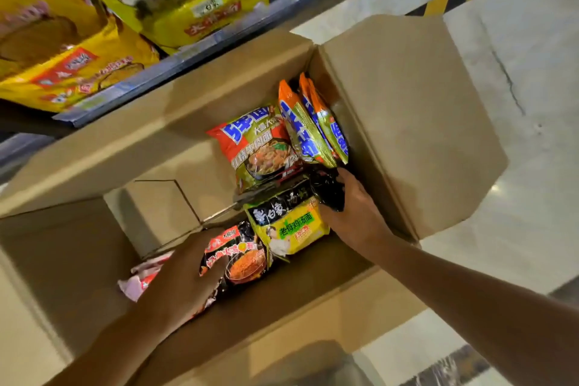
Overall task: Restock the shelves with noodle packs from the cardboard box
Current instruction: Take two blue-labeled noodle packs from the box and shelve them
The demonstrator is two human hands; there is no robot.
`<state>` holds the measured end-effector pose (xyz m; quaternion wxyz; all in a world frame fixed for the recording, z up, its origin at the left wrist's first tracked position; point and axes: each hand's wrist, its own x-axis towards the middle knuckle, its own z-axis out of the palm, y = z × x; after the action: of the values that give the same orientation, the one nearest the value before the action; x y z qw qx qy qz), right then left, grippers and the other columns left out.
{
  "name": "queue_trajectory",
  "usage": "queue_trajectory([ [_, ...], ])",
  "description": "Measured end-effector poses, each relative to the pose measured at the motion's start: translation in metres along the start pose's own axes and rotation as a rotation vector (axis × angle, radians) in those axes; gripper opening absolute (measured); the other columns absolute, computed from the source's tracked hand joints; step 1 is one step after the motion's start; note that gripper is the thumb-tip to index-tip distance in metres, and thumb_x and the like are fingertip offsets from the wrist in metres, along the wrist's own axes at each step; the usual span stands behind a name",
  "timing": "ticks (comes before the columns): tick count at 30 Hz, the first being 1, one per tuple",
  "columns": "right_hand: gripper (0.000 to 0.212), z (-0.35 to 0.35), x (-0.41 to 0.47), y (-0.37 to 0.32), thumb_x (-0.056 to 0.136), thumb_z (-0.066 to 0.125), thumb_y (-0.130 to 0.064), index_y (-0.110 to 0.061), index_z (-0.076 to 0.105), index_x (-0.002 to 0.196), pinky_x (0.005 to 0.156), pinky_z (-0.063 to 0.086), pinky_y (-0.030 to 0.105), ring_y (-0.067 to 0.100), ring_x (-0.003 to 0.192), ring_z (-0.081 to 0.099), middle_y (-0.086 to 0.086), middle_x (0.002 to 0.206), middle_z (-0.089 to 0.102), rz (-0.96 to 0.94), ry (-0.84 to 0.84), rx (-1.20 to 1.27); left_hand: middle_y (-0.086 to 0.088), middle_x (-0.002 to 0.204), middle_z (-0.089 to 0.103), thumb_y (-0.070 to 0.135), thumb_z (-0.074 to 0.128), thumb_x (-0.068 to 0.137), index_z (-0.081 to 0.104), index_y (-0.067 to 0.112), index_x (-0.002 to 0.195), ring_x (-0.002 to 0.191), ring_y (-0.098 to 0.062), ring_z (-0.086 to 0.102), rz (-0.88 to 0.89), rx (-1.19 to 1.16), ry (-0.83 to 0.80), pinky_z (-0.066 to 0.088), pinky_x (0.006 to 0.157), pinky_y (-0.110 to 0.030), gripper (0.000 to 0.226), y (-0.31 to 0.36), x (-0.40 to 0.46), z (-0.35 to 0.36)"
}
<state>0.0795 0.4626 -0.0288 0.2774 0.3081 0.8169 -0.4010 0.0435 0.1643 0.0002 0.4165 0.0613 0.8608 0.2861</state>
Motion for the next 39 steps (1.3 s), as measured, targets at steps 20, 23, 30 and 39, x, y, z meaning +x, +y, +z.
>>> queue_trajectory([
  [20,0.069,0.051,0.086,-0.025,0.074,0.075,-0.062,-0.027,0.063,0.131,0.079,0.057,0.035,0.023,0.1,0.068,0.002,0.11,0.073,0.263,0.43,0.232,0.006,0.114,0.065,0.015,0.059,0.098,0.06,0.023,0.12,0.091,-0.002,0.063,-0.239,-0.462,0.089,0.045,0.062,-0.007,0.024,0.004,0.089,0.018],
  [23,0.069,0.048,0.082,-0.019,0.067,0.074,-0.07,-0.032,0.068,0.123,0.077,0.06,0.04,0.018,0.092,0.07,-0.003,0.102,0.075,0.238,0.474,0.3,0.008,0.114,0.064,0.014,0.053,0.101,0.059,0.025,0.12,0.091,-0.009,0.063,-0.25,-0.456,0.08,0.044,0.058,-0.009,0.023,0.002,0.085,0.022],
  [30,0.028,0.017,0.034,-0.03,0.077,0.082,-0.039,-0.025,0.073,0.1,0.057,0.048,0.012,-0.002,0.058,0.058,-0.009,0.072,0.068,0.096,0.451,0.573,0.002,0.119,0.063,0.013,0.057,0.098,0.058,0.026,0.119,0.101,-0.017,0.062,-0.279,-0.421,0.1,0.046,0.07,-0.017,0.025,0.015,0.091,0.006],
  [39,0.022,0.0,0.013,-0.024,0.078,0.083,-0.029,-0.014,0.068,0.079,0.052,0.041,0.005,-0.001,0.059,0.063,-0.006,0.071,0.07,0.018,0.422,0.678,0.002,0.133,0.053,0.044,0.07,0.089,0.029,0.021,0.148,0.112,-0.019,0.056,-0.442,-0.534,0.158,0.043,0.083,-0.028,0.075,0.047,0.158,0.019],
])
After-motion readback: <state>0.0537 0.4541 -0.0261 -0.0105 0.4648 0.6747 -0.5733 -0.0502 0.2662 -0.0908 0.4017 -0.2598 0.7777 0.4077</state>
